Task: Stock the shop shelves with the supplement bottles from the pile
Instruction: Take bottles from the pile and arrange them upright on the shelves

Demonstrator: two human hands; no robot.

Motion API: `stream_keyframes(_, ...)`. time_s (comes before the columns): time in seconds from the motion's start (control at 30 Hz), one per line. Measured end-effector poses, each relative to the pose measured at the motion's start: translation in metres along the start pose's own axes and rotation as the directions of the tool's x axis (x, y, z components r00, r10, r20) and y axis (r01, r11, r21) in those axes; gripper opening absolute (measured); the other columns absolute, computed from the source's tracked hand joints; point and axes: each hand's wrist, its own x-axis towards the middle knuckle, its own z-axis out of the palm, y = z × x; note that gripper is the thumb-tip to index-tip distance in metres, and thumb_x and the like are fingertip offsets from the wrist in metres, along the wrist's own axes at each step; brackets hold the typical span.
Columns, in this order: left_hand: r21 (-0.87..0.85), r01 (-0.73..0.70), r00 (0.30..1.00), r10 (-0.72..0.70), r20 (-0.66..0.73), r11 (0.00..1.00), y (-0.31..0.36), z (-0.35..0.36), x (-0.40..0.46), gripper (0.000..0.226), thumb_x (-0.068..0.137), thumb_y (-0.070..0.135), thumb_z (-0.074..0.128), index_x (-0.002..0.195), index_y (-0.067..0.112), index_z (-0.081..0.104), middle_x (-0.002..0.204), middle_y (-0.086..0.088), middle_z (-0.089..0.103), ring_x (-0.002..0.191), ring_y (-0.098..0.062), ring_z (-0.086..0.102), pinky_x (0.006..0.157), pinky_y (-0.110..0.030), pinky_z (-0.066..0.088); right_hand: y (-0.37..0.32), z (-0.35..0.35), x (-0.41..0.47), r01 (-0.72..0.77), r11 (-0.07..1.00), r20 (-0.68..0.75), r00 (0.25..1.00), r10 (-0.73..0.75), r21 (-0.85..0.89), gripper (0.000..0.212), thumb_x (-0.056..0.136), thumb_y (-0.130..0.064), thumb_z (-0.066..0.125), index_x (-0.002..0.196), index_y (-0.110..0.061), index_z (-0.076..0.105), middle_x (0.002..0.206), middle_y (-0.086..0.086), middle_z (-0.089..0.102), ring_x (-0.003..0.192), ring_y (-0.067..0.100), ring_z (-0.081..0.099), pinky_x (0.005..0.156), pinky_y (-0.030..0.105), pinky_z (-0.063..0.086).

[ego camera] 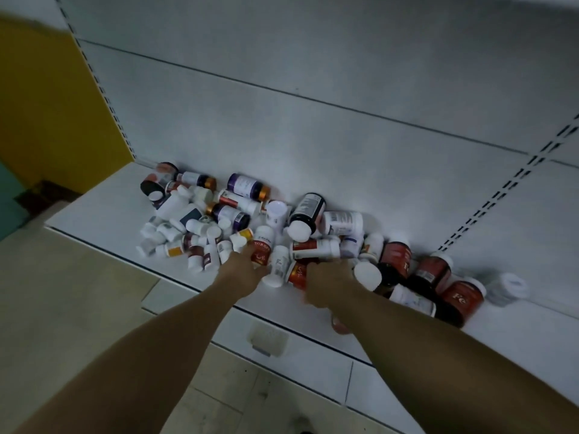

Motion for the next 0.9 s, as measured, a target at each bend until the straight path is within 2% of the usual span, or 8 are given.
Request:
stream_keyframes(0.1,-0.060,0.020,0.998,-0.023,-0.052,0.998,-0.004,0.006,0.009,0.053,0.084,0.036,0.064,0.129,0.020,0.041,0.114,-0.015,0.057,0.103,-0.035,0.056,0.087,-0.041,0.048,-0.002,0.008,0.006,0.022,0.999,-0.051,0.998,-0.020,0.050,0.051,0.097,-0.023,0.049,0.140,-0.002,0.033,0.144,0.020,0.041,0.118,0.001,0.053,0.100,0.024,0.042)
stream_keyframes(0.2,-0.103,0.028,0.996,-0.037,-0.083,0.994,-0.006,0.006,0.016,0.047,0.086,0.025,0.061,0.128,0.016,0.040,0.114,-0.015,0.060,0.103,-0.036,0.057,0.084,-0.038,0.046,0.001,0.003,0.000,0.009,0.996,-0.135,0.991,0.003,0.084,0.049,0.089,-0.035,0.055,0.133,-0.017,0.043,0.135,0.010,0.049,0.122,0.026,0.050,0.100,0.040,0.040)
stream_keyframes(0.33,-0.375,0.073,0.983,-0.129,-0.127,0.924,0.000,-0.013,0.004,0.032,0.087,0.015,0.059,0.116,0.012,0.044,0.105,-0.013,0.058,0.086,-0.027,0.055,0.072,-0.031,0.043,0.010,-0.025,-0.011,0.081,0.919,-0.165,0.986,-0.018,0.386,0.063,0.081,-0.044,0.064,0.136,-0.026,0.040,0.130,0.009,0.047,0.114,0.031,0.052,0.092,0.039,0.045)
stream_keyframes(0.43,-0.619,0.077,0.986,-0.154,-0.071,0.782,0.004,-0.039,-0.021,0.037,0.081,0.017,0.064,0.111,0.007,0.046,0.095,-0.017,0.058,0.068,-0.018,0.052,0.058,-0.027,0.042,0.015,-0.048,-0.037,0.093,0.709,-0.208,0.975,0.077,0.699,0.074,0.076,-0.046,0.072,0.139,-0.028,0.038,0.127,-0.002,0.052,0.114,0.020,0.054,0.092,0.032,0.044)
stream_keyframes(0.6,-0.919,-0.012,1.000,0.016,-0.007,0.395,0.015,-0.087,-0.086,0.030,0.088,-0.002,0.057,0.111,0.014,0.048,0.105,-0.009,0.057,0.095,-0.023,0.060,0.087,-0.037,0.049,-0.001,-0.070,-0.102,0.177,0.377,-0.261,0.948,0.184,0.909,0.073,0.072,-0.030,0.082,0.135,-0.024,0.044,0.122,-0.005,0.050,0.107,0.012,0.053,0.082,0.023,0.039)
stream_keyframes(0.7,-0.939,-0.037,0.987,0.161,0.019,0.341,0.014,-0.113,-0.119,0.042,0.087,-0.003,0.058,0.124,0.012,0.046,0.116,-0.014,0.056,0.103,-0.029,0.059,0.091,-0.044,0.050,-0.016,-0.076,-0.145,0.213,0.266,-0.271,0.940,0.207,0.940,0.079,0.071,-0.024,0.083,0.137,-0.029,0.040,0.124,-0.006,0.052,0.108,0.011,0.055,0.088,0.024,0.043)
stream_keyframes(0.8,-0.941,-0.038,0.957,0.283,0.062,0.336,0.017,-0.132,-0.149,0.051,0.083,-0.006,0.060,0.128,0.016,0.049,0.121,-0.017,0.055,0.106,-0.029,0.060,0.090,-0.045,0.051,-0.027,-0.082,-0.188,0.259,0.155,-0.293,0.916,0.273,0.953,0.078,0.072,-0.015,0.081,0.135,-0.037,0.039,0.113,-0.013,0.051,0.096,0.002,0.054,0.075,0.018,0.046)
stream_keyframes(0.9,-0.917,-0.038,0.906,0.400,0.136,0.397,0.026,-0.139,-0.179,0.054,0.074,-0.002,0.064,0.125,0.014,0.053,0.121,-0.016,0.058,0.105,-0.027,0.063,0.089,-0.041,0.052,-0.028,-0.083,-0.225,0.298,-0.090,-0.242,0.888,0.392,0.950,0.077,0.071,-0.002,0.078,0.127,-0.042,0.043,0.113,-0.010,0.053,0.092,0.012,0.059,0.078,0.036,0.051)
